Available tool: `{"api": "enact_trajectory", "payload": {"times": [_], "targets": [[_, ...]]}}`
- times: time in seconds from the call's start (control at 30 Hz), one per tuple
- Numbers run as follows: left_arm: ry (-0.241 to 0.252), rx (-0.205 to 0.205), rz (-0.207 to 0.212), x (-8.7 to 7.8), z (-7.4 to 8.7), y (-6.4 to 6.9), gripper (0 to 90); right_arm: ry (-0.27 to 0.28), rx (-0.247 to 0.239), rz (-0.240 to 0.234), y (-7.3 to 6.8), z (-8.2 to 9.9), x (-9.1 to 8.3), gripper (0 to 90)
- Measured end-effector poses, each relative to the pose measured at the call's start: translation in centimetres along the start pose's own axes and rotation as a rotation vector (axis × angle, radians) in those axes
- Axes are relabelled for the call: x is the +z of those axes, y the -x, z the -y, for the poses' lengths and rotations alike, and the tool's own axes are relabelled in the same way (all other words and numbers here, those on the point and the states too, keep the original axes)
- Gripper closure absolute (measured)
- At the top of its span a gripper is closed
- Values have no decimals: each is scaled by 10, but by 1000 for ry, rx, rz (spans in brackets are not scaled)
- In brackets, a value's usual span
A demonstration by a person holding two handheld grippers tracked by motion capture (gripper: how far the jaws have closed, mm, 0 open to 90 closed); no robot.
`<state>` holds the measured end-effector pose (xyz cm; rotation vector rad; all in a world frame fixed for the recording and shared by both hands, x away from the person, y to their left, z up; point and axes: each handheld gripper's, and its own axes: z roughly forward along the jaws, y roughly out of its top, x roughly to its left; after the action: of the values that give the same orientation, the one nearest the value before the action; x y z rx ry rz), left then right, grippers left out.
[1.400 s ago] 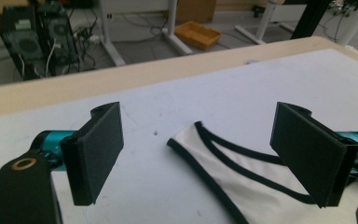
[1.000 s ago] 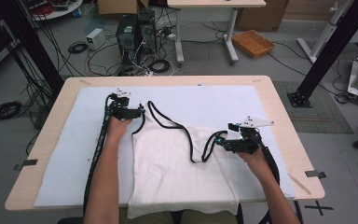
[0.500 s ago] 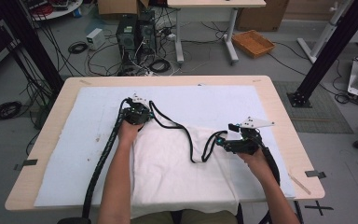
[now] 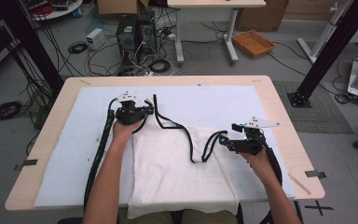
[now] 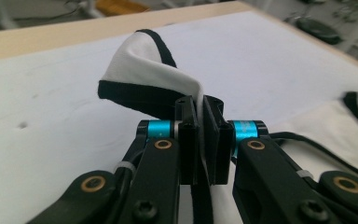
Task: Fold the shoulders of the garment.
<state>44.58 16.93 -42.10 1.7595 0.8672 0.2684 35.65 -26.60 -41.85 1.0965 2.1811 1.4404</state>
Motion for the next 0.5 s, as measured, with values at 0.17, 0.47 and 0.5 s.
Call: {"api": "enact_trajectory", "payload": {"times": [0.17,0.47,0.5], "targets": [[12,46,71,-17,16,16,846,1,-1,-1,-1,1,-1,187],[17,35,128,-41,45,37,594,-9,-2,0,-1,2,2,187],[1,17,83,-42,44,37,422,-9,-2,0,-1,2,2,187]]}}
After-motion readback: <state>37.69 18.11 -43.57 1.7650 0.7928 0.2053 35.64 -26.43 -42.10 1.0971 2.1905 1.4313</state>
